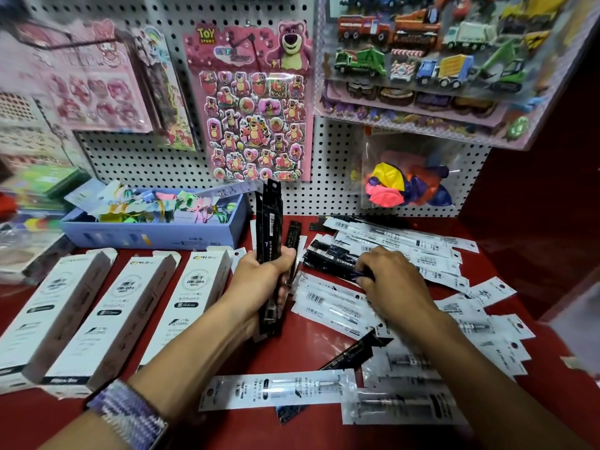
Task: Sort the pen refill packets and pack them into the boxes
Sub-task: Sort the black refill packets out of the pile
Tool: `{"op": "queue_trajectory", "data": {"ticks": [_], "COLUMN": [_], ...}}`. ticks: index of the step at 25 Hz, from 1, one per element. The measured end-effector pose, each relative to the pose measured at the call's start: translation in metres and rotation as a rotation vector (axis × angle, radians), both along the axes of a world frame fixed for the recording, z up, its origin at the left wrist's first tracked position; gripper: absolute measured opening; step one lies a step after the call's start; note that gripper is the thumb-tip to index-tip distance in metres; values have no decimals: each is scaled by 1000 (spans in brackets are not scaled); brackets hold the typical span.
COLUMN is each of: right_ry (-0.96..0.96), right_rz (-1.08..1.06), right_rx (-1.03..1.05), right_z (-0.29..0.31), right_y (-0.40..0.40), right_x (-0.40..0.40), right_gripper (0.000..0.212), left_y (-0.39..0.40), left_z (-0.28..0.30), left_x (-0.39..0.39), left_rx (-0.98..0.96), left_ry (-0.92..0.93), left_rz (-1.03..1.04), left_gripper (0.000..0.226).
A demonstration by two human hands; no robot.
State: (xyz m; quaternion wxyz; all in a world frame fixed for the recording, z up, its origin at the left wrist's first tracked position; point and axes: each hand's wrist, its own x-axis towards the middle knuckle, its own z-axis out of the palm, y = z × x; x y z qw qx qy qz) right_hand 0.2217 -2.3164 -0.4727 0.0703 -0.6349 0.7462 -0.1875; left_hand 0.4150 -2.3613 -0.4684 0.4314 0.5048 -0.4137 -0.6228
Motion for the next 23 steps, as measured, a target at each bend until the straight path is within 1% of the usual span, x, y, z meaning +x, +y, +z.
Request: {"op": "queue_trajectory", "data": {"ticks": [2, 4, 5, 6, 8, 9, 10, 11, 12, 14, 15, 16, 17, 18, 19, 20, 21, 23], "right_ry": [47, 159, 208, 238, 212, 132, -5, -201, -455, -1053, -1290, -1444, -1527, -1543, -1494, -1405, -1321, -1237], "right_rz": [10, 34, 65, 120, 317, 406, 446, 424, 354, 234, 215, 207, 202, 197, 199, 222, 261, 336], "right_rx": [-37, -140, -187, -196, -125, -112, -132, -170, -207, -206, -189, -172, -146, -107, -55, 4, 50, 62], "right_z": [0, 5, 9, 15, 28, 32, 33, 35, 36, 44, 49, 53, 56, 57, 56, 54, 52, 50], "right_y": [0, 0, -1, -2, -2, 0, 4, 7, 8, 11, 12, 13, 15, 16, 18, 20, 22, 25], "right_x": [-1, 0, 1, 1, 4, 9, 16, 22, 26, 31, 32, 30, 27, 26, 26, 28, 32, 40], "right_gripper": [12, 15, 17, 20, 20, 20, 19, 16, 15, 22, 27, 33, 39, 43, 45, 44, 40, 33], "left_y": [1, 5, 6, 7, 9, 8, 8, 9, 10, 12, 13, 13, 14, 14, 15, 17, 19, 23], "left_z": [1, 7, 10, 15, 23, 25, 25, 24, 21, 19, 21, 25, 29, 33, 35, 36, 38, 40], "left_x": [0, 1, 2, 5, 8, 9, 9, 7, 6, 4, 4, 5, 5, 4, 4, 4, 4, 5], "left_rx": [-14, -73, -161, -292, -567, -669, -731, -758, -760, -732, -673, -561, -427, -297, -208, -155, -129, -89], "left_ry": [-10, -96, -181, -280, -552, -709, -822, -869, -862, -792, -705, -539, -292, -13, 216, 362, 418, 451], "left_rz": [1, 13, 14, -4, -116, -195, -263, -297, -293, -222, -194, -169, -173, -208, -240, -260, -274, -325], "left_gripper": [13, 12, 14, 19, 31, 35, 34, 30, 24, 16, 17, 18, 13, 8, 16, 24, 28, 22]}}
